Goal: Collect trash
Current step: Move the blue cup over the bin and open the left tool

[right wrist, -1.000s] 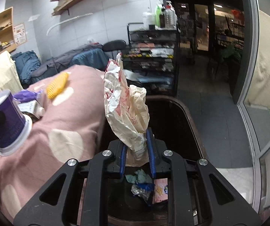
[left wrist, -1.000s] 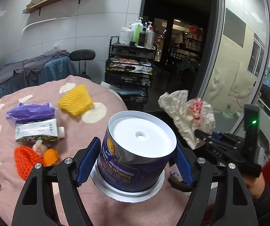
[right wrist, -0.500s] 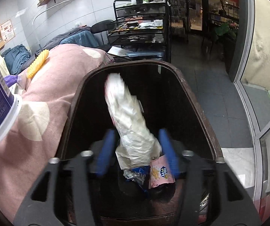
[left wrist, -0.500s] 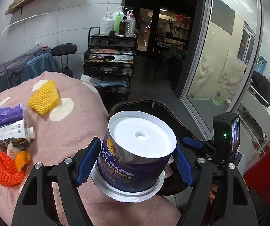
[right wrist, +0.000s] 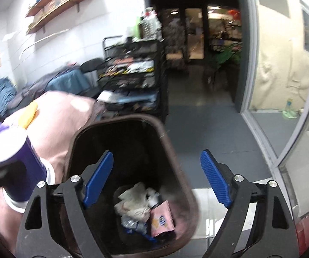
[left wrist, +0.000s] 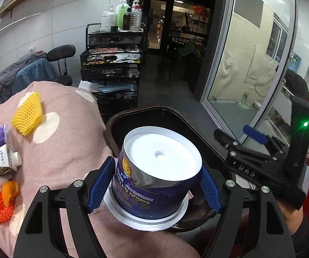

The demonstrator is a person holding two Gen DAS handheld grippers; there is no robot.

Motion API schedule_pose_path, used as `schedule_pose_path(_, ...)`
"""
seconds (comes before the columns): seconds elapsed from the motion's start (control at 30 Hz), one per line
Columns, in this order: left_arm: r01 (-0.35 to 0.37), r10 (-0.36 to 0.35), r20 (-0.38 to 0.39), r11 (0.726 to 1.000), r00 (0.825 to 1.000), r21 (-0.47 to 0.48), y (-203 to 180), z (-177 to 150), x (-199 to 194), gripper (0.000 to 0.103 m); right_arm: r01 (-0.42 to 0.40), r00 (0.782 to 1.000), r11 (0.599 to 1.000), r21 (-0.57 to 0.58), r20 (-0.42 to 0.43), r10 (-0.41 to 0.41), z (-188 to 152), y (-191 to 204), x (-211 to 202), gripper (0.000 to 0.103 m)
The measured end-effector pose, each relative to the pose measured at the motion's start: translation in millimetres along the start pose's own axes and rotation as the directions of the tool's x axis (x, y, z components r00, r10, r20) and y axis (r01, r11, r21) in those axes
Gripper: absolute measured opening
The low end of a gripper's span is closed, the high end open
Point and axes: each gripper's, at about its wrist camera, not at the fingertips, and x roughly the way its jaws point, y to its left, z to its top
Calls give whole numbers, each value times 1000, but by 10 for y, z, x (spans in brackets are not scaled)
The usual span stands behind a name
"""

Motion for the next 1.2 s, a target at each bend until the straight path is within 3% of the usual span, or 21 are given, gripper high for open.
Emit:
schedule_pose_path(0.6, -23, 37, -159, 996, 987, 86, -316, 39, 529, 75, 18, 1000, 999, 49, 3, -18, 72, -248, -20, 86)
schedule_pose_path(0.7, -21, 39, -178, 994, 983, 104, -350, 21, 569, 82, 14, 1000, 998, 56, 0, -15, 64, -245, -20, 86)
schedule_pose_path(0.77, -32, 53, -175, 992, 983, 120, -376, 8, 569, 91, 14, 1000, 998, 57, -2, -13, 64, -235, -17, 87)
schedule_pose_path(0.87, -35, 61, -175, 989, 983, 145, -416, -10, 567, 96, 14, 1000, 998, 57, -1, -14, 62, -227, -19, 88)
schedule_pose_path(1.2, -71, 91, -96, 979, 991, 193, -461, -33, 340, 98, -17, 1000, 998, 66, -2, 17, 53, -205, -21, 93)
